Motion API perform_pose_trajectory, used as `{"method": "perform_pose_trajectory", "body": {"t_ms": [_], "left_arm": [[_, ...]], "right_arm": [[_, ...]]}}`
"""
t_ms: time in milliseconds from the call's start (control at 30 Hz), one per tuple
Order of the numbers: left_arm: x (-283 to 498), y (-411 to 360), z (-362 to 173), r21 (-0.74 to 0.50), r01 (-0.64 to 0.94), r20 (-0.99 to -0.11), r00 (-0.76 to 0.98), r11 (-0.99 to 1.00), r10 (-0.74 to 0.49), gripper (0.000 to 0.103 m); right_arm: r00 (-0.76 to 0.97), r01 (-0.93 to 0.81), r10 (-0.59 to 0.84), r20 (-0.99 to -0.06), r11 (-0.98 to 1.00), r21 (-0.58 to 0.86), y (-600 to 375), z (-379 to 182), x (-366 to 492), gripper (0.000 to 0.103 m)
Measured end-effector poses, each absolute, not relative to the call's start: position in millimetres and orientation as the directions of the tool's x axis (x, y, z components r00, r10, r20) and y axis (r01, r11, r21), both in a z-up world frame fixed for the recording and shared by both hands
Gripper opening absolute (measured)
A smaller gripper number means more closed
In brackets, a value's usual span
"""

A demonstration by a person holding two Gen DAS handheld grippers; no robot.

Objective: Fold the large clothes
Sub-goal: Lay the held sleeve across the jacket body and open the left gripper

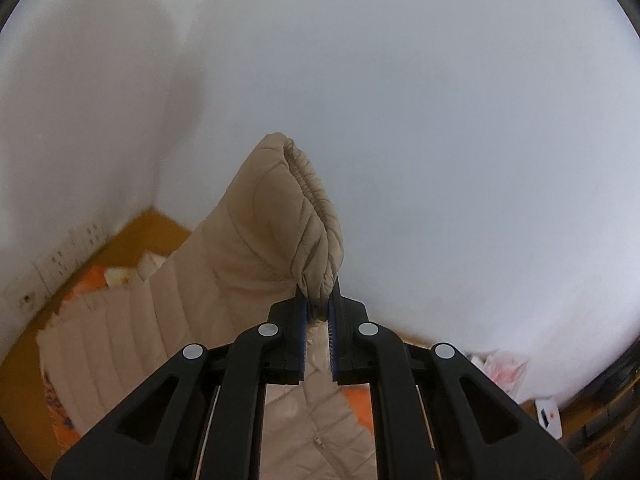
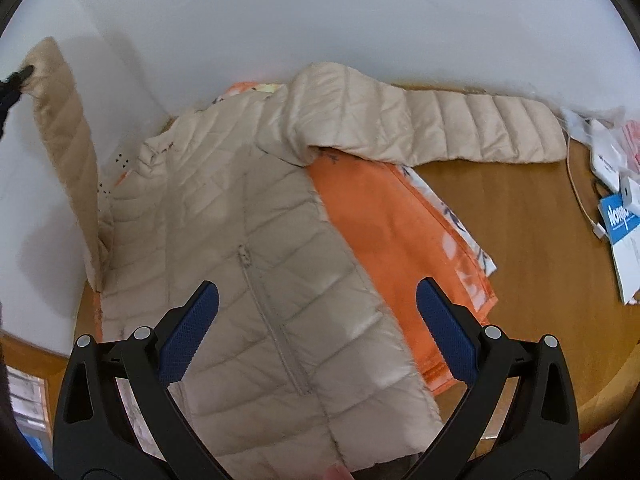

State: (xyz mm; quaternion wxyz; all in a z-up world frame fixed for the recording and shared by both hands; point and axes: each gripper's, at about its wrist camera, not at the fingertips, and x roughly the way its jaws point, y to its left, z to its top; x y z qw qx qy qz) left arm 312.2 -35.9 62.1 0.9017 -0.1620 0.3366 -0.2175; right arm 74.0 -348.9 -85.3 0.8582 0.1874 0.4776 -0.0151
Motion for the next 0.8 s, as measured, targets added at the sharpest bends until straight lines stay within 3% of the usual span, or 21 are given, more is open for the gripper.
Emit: {"method": "perform_pose_trajectory", "body": {"t_ms": [433, 800], "left_arm": [[333, -105, -73, -0.456, 0.207, -0.702, 0.514, 0.865, -0.493, 0.009], [317, -142, -79, -0.400, 0.207, -0.745, 0.495, 0.893, -0.448, 0.012]], "right_arm": [[0.514, 0.174, 0.093, -0.853, 0.962, 0.210, -369, -100, 89, 0.098], [0.529, 0.212, 0.075, -0.845, 0.953, 0.217, -403, -98, 128, 0.098]]}}
